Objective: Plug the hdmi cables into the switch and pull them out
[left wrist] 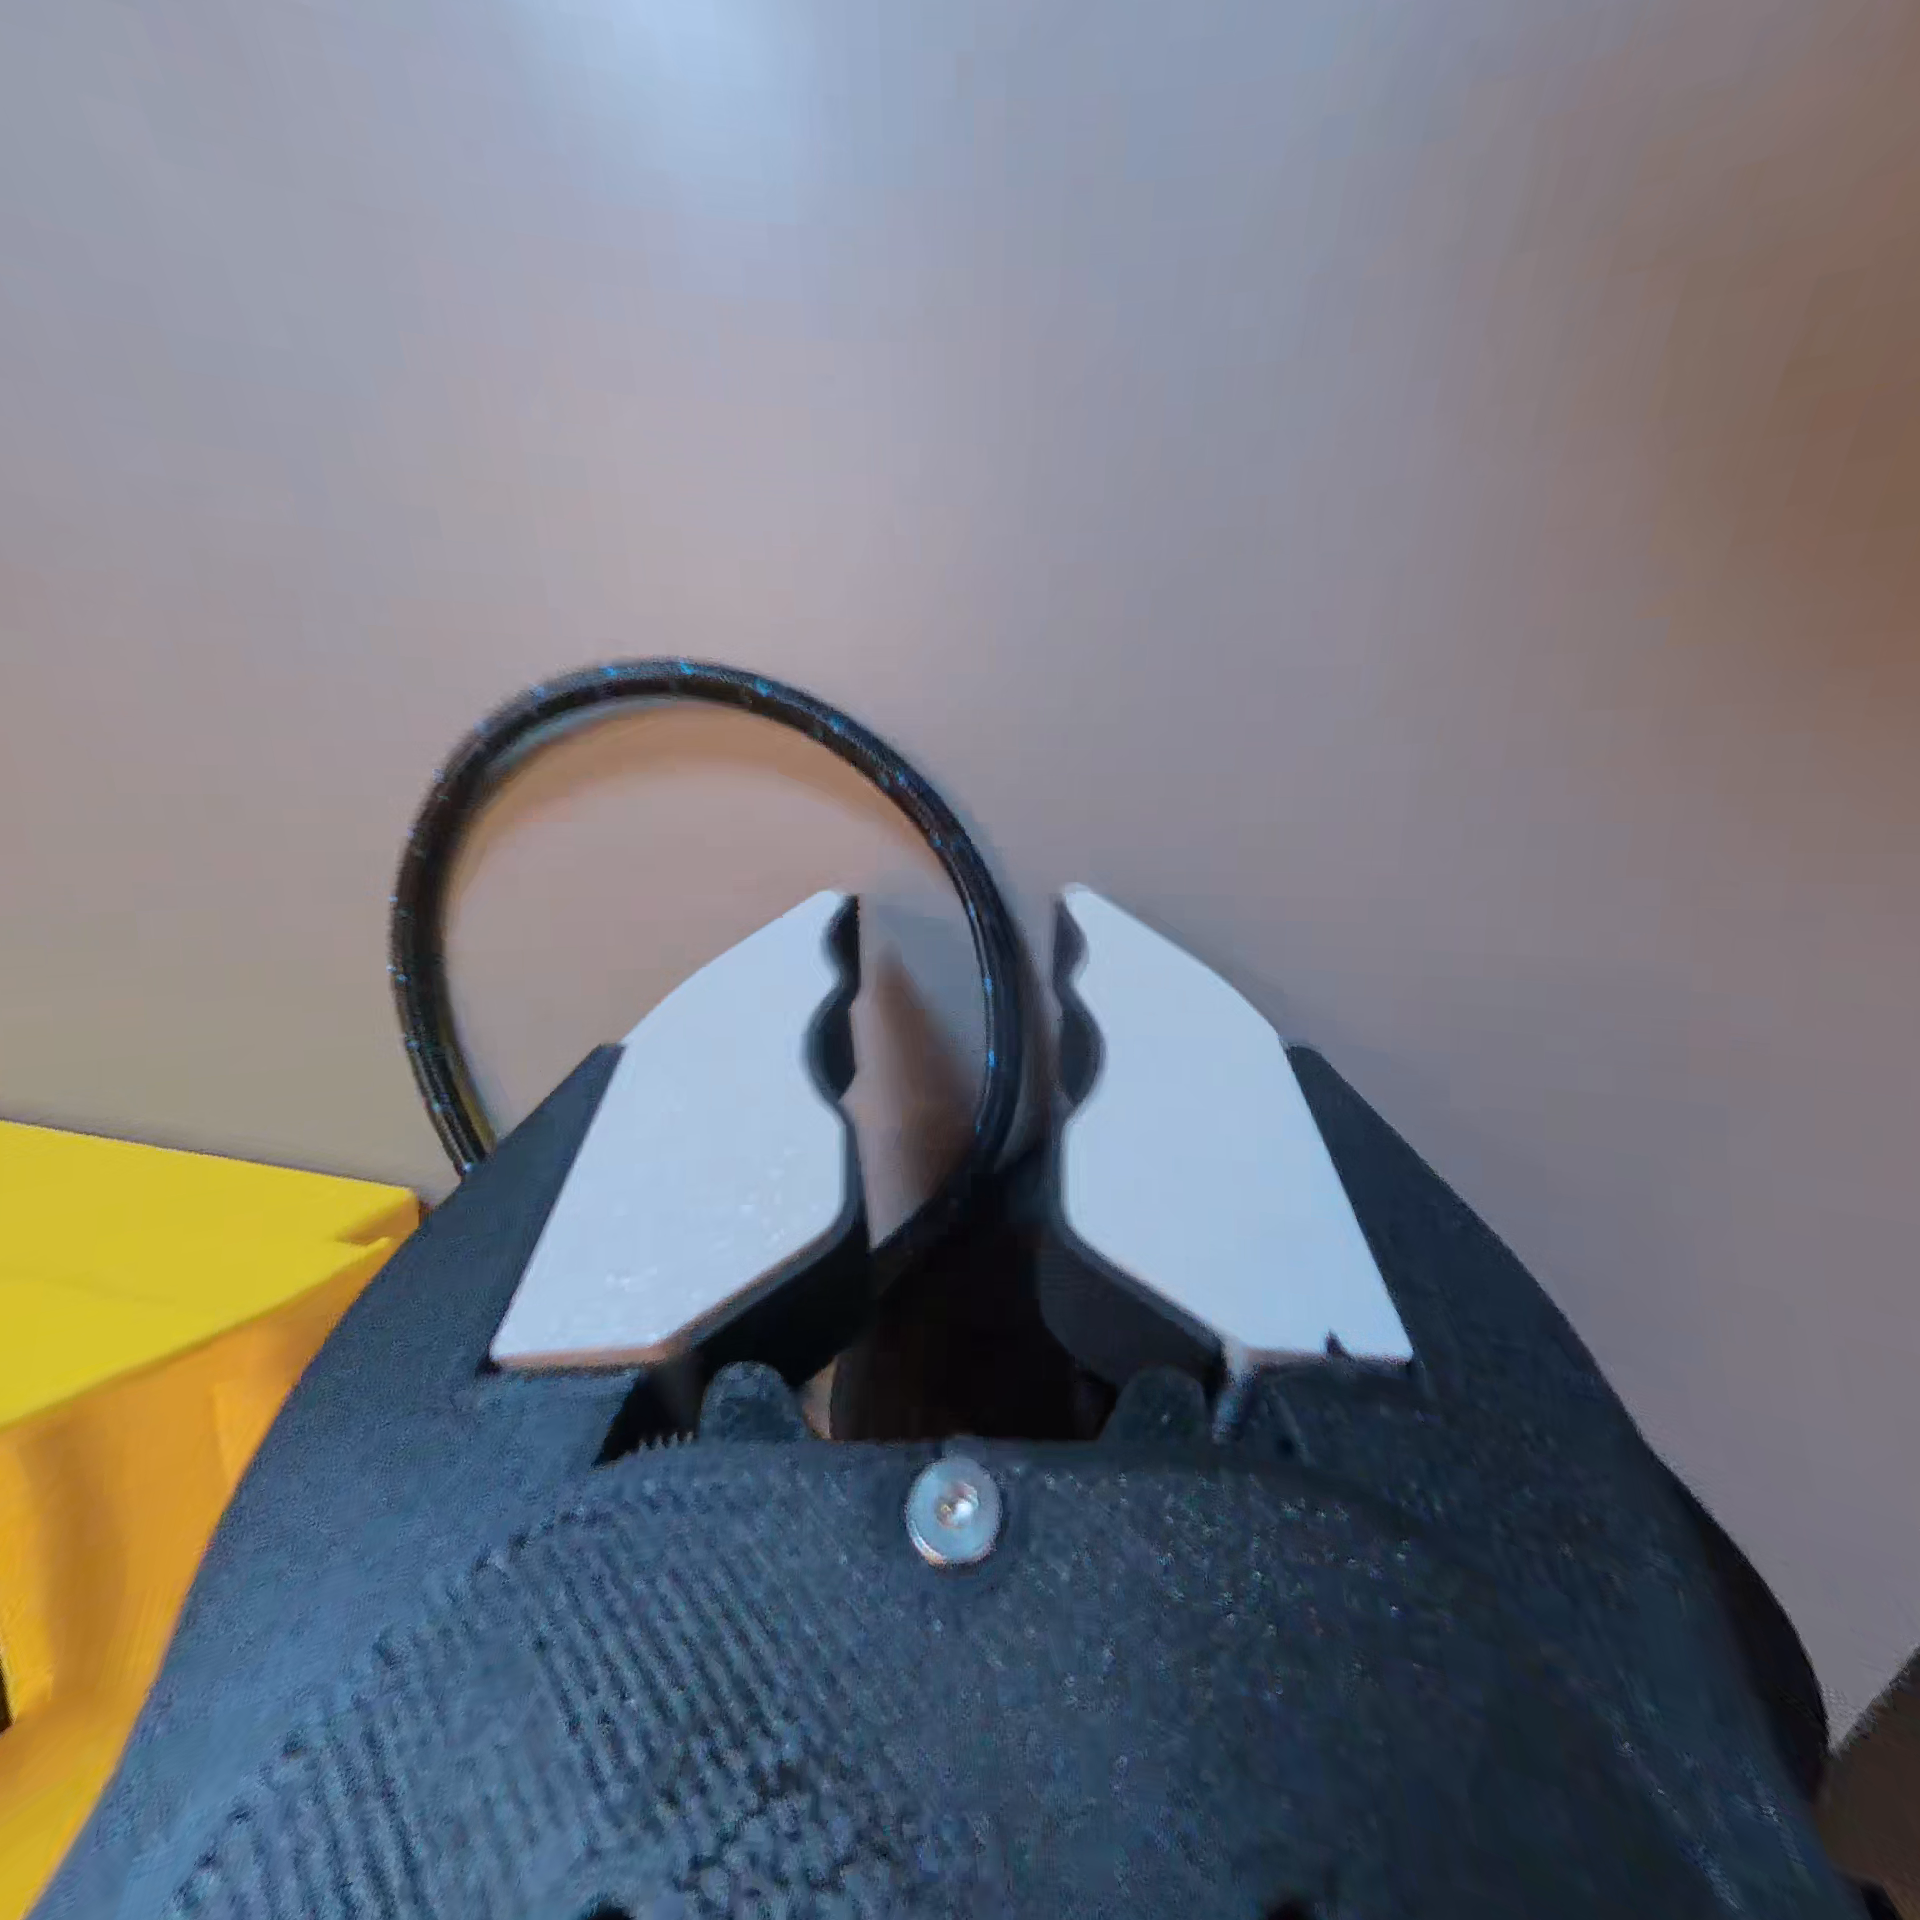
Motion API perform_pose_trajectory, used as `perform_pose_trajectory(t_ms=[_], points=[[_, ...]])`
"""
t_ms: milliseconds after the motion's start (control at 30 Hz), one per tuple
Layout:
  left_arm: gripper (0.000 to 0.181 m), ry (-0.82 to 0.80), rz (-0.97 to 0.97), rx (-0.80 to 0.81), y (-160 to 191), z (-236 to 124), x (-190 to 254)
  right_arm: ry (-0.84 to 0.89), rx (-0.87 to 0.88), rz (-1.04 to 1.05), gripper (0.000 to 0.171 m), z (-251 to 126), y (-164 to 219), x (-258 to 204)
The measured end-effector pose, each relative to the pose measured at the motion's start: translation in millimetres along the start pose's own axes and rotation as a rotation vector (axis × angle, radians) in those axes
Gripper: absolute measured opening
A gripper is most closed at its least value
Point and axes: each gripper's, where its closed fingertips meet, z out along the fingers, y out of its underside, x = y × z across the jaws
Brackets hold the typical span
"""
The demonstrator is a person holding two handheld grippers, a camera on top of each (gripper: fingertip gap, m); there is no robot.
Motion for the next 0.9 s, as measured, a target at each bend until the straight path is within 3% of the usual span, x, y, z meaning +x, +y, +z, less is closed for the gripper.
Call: perform_pose_trajectory(t_ms=[33, 133, 233, 333, 400, 500, 667, 900], points=[[0.01, -0.003, 0.01, 0.039, -8, 1, -1, 0.002, 0.0, -0.002, 0.014, 0, 0, 0], [0.009, -0.021, 0.174, 0.043, -24, 2, 8, 0.006, 0.001, -0.001, 0.014, 0, 0, 1], [0.008, 0.116, 0.424, 0.156, -54, -9, 56, 0.012, -0.006, 0.003, 0.014, 0, 3, 4], [0.009, 0.155, 0.647, 0.199, -61, -18, 86, 0.024, -0.007, -0.002, 0.014, -1, 3, 7], [0.017, 0.121, 0.622, 0.178, -58, -21, 75, 0.027, 0.001, -0.006, 0.014, -2, 1, 7], [0.014, -0.006, 0.459, 0.181, -52, -24, 33, 0.027, 0.01, -0.008, 0.014, -3, -1, 6], [0.02, -0.01, 0.154, 0.361, -78, -23, 15, 0.054, 0.016, -0.007, 0.015, -4, -1, 12], [0.036, 0.072, 0.048, 0.335, -122, 39, 22, 0.102, 0.038, -0.001, 0.014, -10, -5, 23]])
